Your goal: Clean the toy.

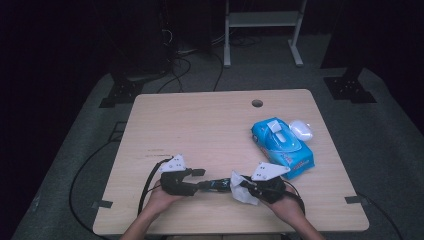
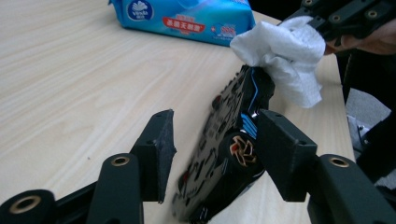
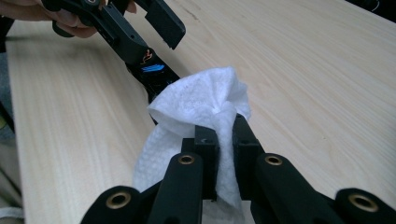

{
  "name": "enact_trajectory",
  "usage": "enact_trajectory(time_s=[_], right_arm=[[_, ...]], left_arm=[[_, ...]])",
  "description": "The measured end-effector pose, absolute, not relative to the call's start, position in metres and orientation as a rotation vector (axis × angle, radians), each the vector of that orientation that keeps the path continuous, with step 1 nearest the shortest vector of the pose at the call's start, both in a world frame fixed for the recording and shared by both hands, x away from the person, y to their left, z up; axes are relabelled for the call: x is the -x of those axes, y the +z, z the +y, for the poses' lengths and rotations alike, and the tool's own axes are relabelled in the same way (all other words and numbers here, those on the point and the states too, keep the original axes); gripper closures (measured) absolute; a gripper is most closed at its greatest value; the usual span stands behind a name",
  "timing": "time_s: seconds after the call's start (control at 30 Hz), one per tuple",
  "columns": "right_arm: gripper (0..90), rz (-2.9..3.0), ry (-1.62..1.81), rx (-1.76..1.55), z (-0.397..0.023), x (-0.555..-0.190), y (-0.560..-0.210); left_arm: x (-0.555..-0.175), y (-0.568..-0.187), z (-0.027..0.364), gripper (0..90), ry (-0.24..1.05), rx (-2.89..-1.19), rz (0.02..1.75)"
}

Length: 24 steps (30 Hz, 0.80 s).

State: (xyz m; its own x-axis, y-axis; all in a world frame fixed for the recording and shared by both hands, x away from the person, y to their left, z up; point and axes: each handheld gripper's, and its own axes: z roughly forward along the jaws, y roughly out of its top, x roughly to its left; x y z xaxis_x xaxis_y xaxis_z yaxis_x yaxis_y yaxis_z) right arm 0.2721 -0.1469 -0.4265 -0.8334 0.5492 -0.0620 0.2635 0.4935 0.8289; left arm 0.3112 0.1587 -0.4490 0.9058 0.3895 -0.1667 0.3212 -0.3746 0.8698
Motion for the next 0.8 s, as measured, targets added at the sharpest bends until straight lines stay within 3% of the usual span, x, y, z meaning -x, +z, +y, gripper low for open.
enact_trajectory(time_s=[0.07, 0.17, 0.47, 0.63, 0.8], right_arm=[[84.0, 2.431, 1.256, -0.668, -0.147, -0.268, -0.426], [83.9, 2.485, 1.156, -0.627, -0.142, -0.261, -0.432], [83.4, 2.466, 1.214, -0.685, -0.140, -0.283, -0.429], [83.2, 2.493, 1.211, -0.759, -0.132, -0.313, -0.438], [82.9, 2.500, 1.217, -0.791, -0.132, -0.314, -0.452]], left_arm=[[-0.306, -0.450, 0.157, 42.2, 0.081, -2.032, 0.503], [-0.297, -0.459, 0.149, 38.2, 0.192, -2.172, 0.448], [-0.302, -0.465, 0.145, 29.3, 0.292, -2.190, 0.470], [-0.305, -0.467, 0.144, 21.8, 0.294, -2.187, 0.478], [-0.313, -0.470, 0.144, 13.5, 0.270, -2.200, 0.505]])
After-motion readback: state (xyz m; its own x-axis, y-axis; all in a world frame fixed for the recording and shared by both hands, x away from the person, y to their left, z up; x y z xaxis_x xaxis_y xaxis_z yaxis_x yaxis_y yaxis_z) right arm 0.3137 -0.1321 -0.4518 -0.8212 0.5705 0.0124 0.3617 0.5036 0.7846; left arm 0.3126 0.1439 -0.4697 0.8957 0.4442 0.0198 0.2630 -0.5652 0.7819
